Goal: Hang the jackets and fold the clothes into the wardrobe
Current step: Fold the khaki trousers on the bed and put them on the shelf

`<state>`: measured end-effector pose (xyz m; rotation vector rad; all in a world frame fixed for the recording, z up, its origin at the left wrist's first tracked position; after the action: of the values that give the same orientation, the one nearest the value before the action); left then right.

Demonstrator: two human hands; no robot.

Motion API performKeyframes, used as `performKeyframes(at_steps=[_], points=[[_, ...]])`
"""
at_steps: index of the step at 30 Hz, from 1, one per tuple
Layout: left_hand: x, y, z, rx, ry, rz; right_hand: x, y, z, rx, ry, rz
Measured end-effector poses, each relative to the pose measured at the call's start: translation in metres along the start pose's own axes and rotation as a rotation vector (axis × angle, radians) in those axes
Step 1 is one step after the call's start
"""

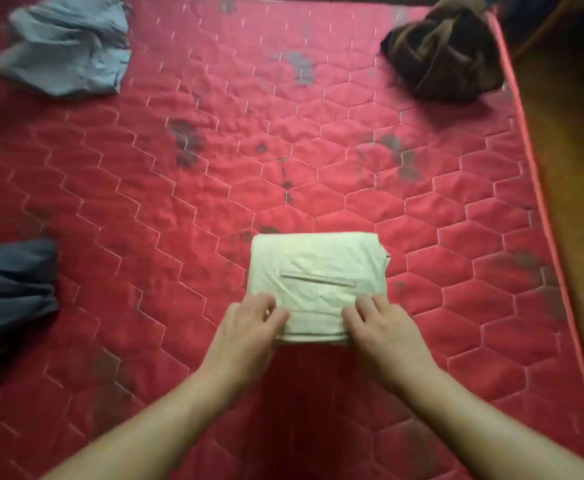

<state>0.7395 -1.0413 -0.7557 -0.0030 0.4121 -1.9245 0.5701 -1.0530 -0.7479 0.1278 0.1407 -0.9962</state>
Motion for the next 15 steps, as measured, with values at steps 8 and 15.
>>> performKeyframes(at_steps=[8, 15], points=[[-0.027, 0.035, -0.125, -0.031, 0.226, 0.114, -0.026, 0.009, -0.123, 0.218, 0.234, -0.133], [0.063, 0.057, -0.13, 0.066, 0.102, 0.222, 0.064, -0.033, -0.154, 0.181, 0.223, -0.322]])
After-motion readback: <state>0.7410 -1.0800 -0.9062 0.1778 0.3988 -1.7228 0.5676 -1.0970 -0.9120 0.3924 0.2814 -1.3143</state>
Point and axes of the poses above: each hand's wrist, its own x-axis towards the middle knuckle, its own z-axis out of the back of the hand, y = z × x, the point moved 10 cm from there along x, towards the middle knuckle, and after that the axes turned 9 degrees about y, right-handed, at the moved point
